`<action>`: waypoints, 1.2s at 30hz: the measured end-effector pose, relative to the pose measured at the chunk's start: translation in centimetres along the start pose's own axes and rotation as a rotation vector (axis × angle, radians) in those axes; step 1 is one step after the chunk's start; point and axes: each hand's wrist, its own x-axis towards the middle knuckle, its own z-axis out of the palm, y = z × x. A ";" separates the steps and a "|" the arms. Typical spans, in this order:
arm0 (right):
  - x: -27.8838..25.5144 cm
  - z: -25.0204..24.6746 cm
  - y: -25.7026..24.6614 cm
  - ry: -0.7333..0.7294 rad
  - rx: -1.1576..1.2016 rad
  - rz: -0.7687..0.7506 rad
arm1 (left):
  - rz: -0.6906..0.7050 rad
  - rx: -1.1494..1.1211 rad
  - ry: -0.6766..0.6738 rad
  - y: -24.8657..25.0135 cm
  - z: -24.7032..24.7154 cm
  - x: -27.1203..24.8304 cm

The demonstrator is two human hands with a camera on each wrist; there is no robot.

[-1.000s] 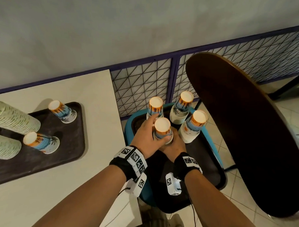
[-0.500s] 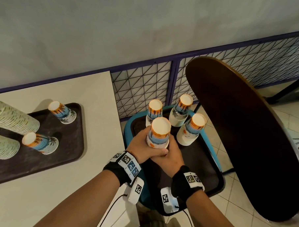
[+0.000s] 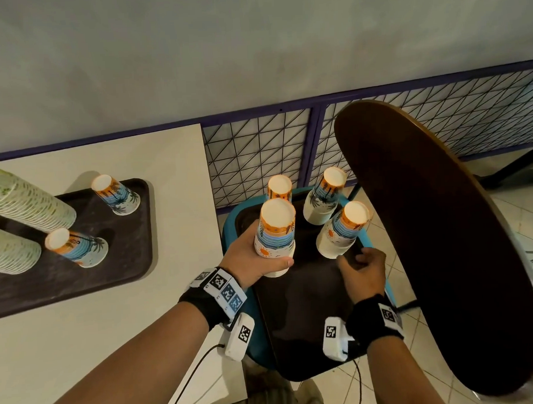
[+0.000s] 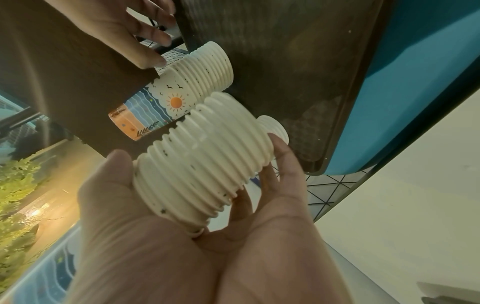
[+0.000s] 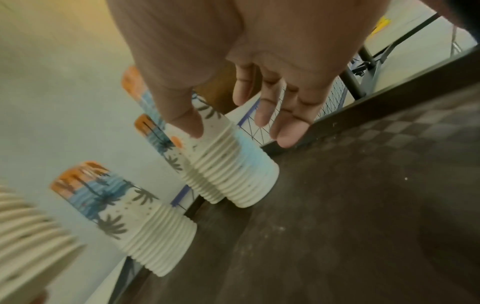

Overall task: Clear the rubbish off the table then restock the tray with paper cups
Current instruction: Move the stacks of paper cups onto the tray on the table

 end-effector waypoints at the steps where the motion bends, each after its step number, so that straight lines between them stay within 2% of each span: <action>1: 0.8 0.4 0.1 -0.031 -0.022 0.010 | -0.003 -0.002 0.000 -0.1 0.1 -0.1; 7: 4.4 2.3 -0.6 -0.173 0.011 0.024 | -0.016 -0.007 -0.002 -0.6 0.3 -0.6; 10: 5.2 3.1 -1.2 -0.167 -0.011 -0.022 | -0.019 -0.012 0.005 -0.6 0.3 -0.8; 17: 5.2 3.6 -2.2 -0.162 -0.018 -0.017 | -0.017 -0.019 0.015 -0.3 0.3 -1.3; 26: 3.1 2.2 -0.7 -0.078 0.073 -0.019 | -0.018 -0.010 0.015 -0.3 0.5 -1.5; 31: 1.9 1.8 1.1 -0.106 0.102 -0.038 | -0.028 -0.008 0.022 -0.6 0.4 -1.8; 36: 2.0 2.3 1.4 -0.145 0.031 -0.066 | -0.033 -0.021 0.033 -0.8 0.2 -1.9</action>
